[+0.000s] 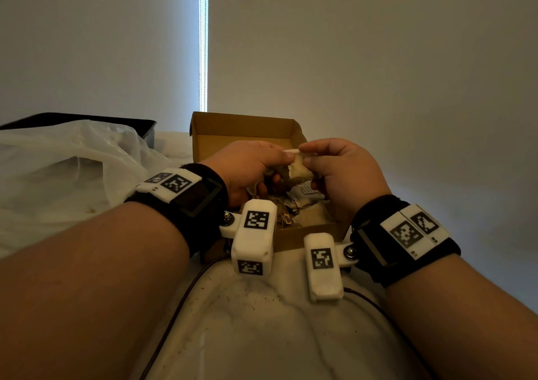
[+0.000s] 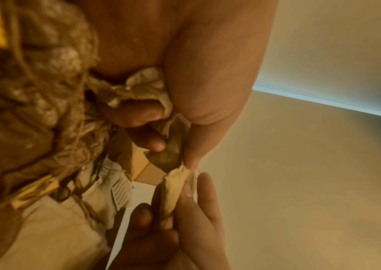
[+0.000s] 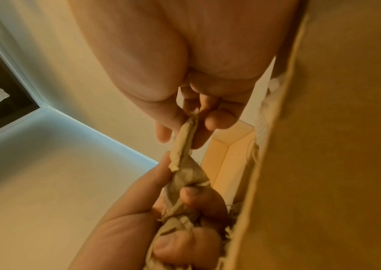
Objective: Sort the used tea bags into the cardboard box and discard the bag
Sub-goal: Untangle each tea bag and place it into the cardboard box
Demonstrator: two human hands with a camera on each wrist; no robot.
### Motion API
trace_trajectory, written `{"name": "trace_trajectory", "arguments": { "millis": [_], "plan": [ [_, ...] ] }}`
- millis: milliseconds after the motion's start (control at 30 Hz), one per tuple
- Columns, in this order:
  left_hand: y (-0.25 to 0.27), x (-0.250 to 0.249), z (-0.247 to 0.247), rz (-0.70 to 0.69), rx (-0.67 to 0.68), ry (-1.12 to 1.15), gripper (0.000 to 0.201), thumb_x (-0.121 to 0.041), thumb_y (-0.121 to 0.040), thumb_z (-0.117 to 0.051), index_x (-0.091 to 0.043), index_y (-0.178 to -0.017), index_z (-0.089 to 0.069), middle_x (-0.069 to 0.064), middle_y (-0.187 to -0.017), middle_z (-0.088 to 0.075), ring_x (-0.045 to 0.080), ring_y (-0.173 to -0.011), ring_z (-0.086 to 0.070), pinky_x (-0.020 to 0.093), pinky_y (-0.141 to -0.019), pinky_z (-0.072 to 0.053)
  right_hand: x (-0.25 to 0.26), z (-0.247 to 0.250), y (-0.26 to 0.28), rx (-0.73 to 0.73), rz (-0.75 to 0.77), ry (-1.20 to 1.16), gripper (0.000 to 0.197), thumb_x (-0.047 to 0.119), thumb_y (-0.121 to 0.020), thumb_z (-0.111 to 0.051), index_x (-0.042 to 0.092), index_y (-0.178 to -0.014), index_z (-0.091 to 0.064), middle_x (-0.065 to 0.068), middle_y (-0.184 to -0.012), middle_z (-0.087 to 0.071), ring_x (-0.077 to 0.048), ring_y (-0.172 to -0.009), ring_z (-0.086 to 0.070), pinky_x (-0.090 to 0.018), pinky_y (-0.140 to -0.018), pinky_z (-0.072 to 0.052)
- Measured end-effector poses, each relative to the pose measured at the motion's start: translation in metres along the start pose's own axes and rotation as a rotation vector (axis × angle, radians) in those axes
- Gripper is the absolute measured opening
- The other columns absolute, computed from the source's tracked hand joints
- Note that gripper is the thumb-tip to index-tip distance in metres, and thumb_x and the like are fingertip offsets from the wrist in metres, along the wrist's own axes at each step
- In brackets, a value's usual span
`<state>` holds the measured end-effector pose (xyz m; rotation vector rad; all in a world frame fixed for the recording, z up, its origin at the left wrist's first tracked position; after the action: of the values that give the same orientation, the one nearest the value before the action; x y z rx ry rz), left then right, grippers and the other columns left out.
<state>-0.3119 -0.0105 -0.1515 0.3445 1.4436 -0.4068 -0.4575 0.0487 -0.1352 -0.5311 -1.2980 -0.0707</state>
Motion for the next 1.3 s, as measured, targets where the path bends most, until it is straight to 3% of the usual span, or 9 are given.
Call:
{"name": "trace_trajectory", "arguments": {
  "millis": [133, 267, 467, 667, 800, 933, 1133, 1300],
  "plan": [
    [0.001, 0.002, 0.000, 0.021, -0.007, 0.042, 0.019, -0.025, -0.097, -0.062, -0.013, -0.110, -0.069, 0.003, -0.078, -0.065, 0.004, -0.053, -0.056, 0.015, -0.043, -0.041, -0.001, 0.006, -0.001, -0.034, -0.019, 0.103, 0.018, 0.004, -0.089, -0.066, 0.019, -0.086, -0.076, 0.001, -0.085, -0.072, -0.003, -0.058, -0.065, -0.017, -0.053, -0.049],
    [0.001, 0.006, 0.000, 0.084, -0.011, 0.140, 0.024, -0.028, -0.096, -0.062, -0.010, -0.112, -0.069, 0.006, -0.080, -0.063, 0.005, -0.051, -0.053, 0.013, -0.041, -0.039, 0.000, 0.010, 0.000, -0.010, -0.071, 0.173, 0.020, 0.003, -0.089, -0.065, 0.019, -0.082, -0.075, -0.003, -0.085, -0.074, -0.017, -0.062, -0.066, -0.026, -0.056, -0.056],
    [-0.001, 0.011, 0.004, 0.124, -0.049, 0.216, 0.024, -0.030, -0.096, -0.062, -0.013, -0.110, -0.071, 0.006, -0.085, -0.058, 0.004, -0.046, -0.051, 0.013, -0.039, -0.038, 0.010, 0.011, 0.007, 0.117, -0.153, 0.464, 0.014, 0.006, -0.088, -0.068, 0.016, -0.085, -0.076, -0.009, -0.093, -0.073, -0.030, -0.090, -0.070, -0.046, -0.082, -0.061],
    [-0.004, 0.013, 0.005, 0.135, -0.044, 0.202, 0.027, -0.031, -0.096, -0.062, -0.012, -0.114, -0.070, 0.008, -0.090, -0.059, 0.005, -0.049, -0.052, 0.014, -0.038, -0.039, 0.008, 0.001, 0.013, 0.274, -0.256, 0.842, 0.018, 0.016, -0.089, -0.069, 0.009, -0.105, -0.076, -0.015, -0.106, -0.072, -0.031, -0.099, -0.070, -0.041, -0.091, -0.058],
    [-0.004, 0.013, 0.004, 0.136, -0.041, 0.219, 0.025, -0.031, -0.096, -0.062, -0.012, -0.109, -0.071, 0.009, -0.094, -0.060, 0.007, -0.058, -0.052, 0.014, -0.039, -0.040, 0.007, 0.002, 0.016, 0.294, -0.278, 0.866, 0.017, 0.013, -0.090, -0.069, 0.008, -0.106, -0.074, -0.013, -0.102, -0.073, -0.024, -0.088, -0.069, -0.036, -0.090, -0.058],
    [-0.002, 0.013, 0.004, 0.146, -0.037, 0.230, 0.025, -0.029, -0.095, -0.063, -0.011, -0.111, -0.070, 0.009, -0.093, -0.059, 0.007, -0.057, -0.052, 0.014, -0.039, -0.040, 0.004, 0.003, 0.018, 0.309, -0.272, 0.989, 0.030, 0.018, -0.086, -0.074, 0.010, -0.114, -0.069, -0.011, -0.111, -0.068, -0.026, -0.104, -0.064, -0.040, -0.098, -0.054],
    [-0.002, 0.008, 0.005, 0.080, -0.026, 0.113, 0.026, -0.006, -0.092, -0.062, -0.018, -0.114, -0.068, 0.011, -0.108, -0.061, 0.012, -0.072, -0.052, 0.014, -0.043, -0.041, 0.002, 0.004, 0.018, 0.312, -0.281, 1.022, 0.034, 0.019, -0.086, -0.074, 0.009, -0.118, -0.066, -0.011, -0.113, -0.067, -0.026, -0.106, -0.062, -0.037, -0.098, -0.052],
    [-0.003, 0.008, 0.008, 0.088, -0.051, 0.161, 0.023, -0.005, -0.093, -0.058, -0.012, -0.114, -0.062, 0.009, -0.092, -0.062, 0.010, -0.065, -0.053, 0.014, -0.042, -0.040, -0.002, 0.000, 0.018, 0.356, -0.285, 1.041, 0.039, 0.028, -0.088, -0.072, 0.012, -0.123, -0.068, -0.009, -0.119, -0.068, -0.026, -0.113, -0.061, -0.039, -0.103, -0.050]
  ]
}}
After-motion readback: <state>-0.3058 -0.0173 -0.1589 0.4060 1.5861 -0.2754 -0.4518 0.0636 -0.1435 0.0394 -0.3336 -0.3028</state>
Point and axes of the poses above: each hand's wrist, its own y-axis away from the middle knuckle, its own z-axis out of the back of the hand, x = y × z, the point moved 7 cm from there along -y, towards the middle knuckle
